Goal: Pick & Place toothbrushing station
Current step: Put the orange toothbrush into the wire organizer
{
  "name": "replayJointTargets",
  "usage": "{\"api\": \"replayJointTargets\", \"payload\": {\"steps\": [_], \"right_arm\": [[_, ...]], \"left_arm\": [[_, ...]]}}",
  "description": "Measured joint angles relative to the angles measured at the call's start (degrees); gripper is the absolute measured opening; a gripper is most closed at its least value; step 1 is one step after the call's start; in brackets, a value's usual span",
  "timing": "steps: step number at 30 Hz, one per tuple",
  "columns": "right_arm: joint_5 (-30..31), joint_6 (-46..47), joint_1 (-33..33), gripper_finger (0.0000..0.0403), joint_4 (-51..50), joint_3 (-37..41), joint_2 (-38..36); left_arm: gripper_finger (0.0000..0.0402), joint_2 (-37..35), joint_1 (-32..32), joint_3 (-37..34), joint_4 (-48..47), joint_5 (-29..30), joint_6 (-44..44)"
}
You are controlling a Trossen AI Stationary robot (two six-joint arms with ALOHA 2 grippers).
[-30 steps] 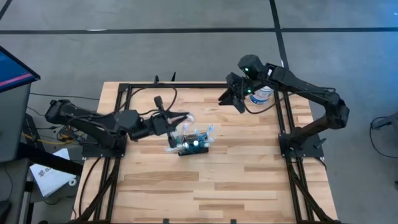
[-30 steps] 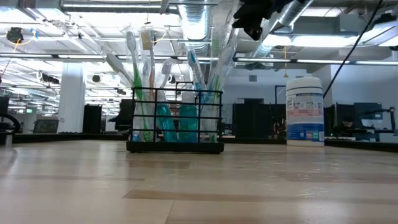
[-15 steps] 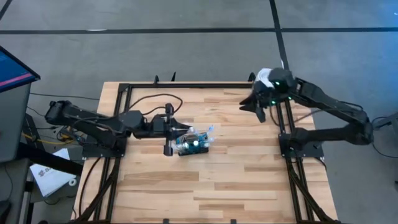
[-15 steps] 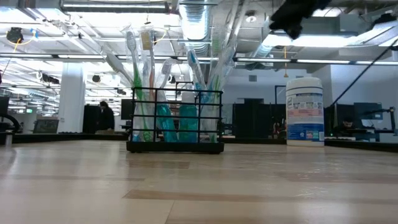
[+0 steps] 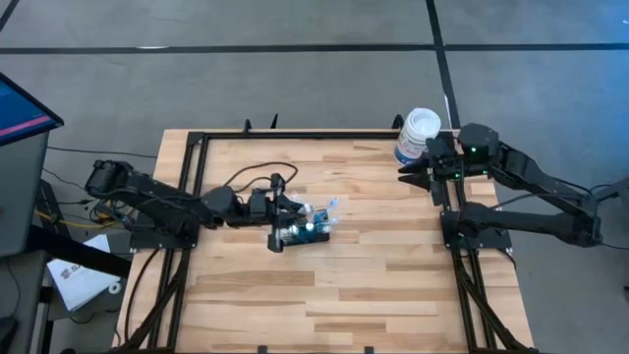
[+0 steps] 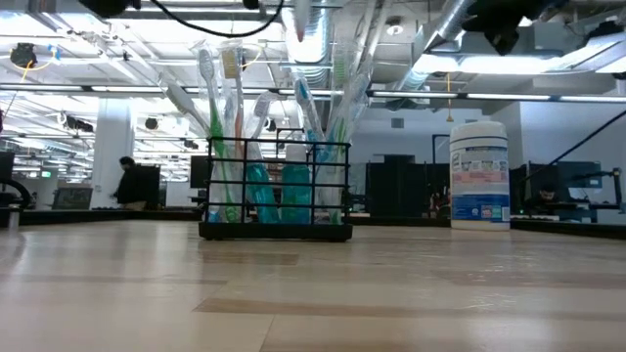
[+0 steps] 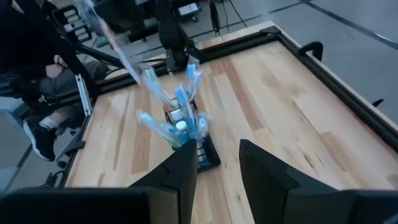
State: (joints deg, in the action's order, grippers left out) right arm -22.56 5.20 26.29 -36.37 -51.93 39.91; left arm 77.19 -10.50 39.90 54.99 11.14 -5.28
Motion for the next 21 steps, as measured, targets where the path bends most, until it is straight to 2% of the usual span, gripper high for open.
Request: {"api": "replayJointTargets", "payload": {"steps": [6,21], "right_arm": [[0.1,0.9,-2.1,0.0111,0.5,1.3,-1.2],[4.4,-0.5,-6.3,0.0111,1.5,8.6,-5.9]], "left_arm": [[0.0008,4.6,0.0,0.0,4.5,0.0,0.0],[0.0008,9.0,0.0,0.1,5.9,0.5,1.7]]}}
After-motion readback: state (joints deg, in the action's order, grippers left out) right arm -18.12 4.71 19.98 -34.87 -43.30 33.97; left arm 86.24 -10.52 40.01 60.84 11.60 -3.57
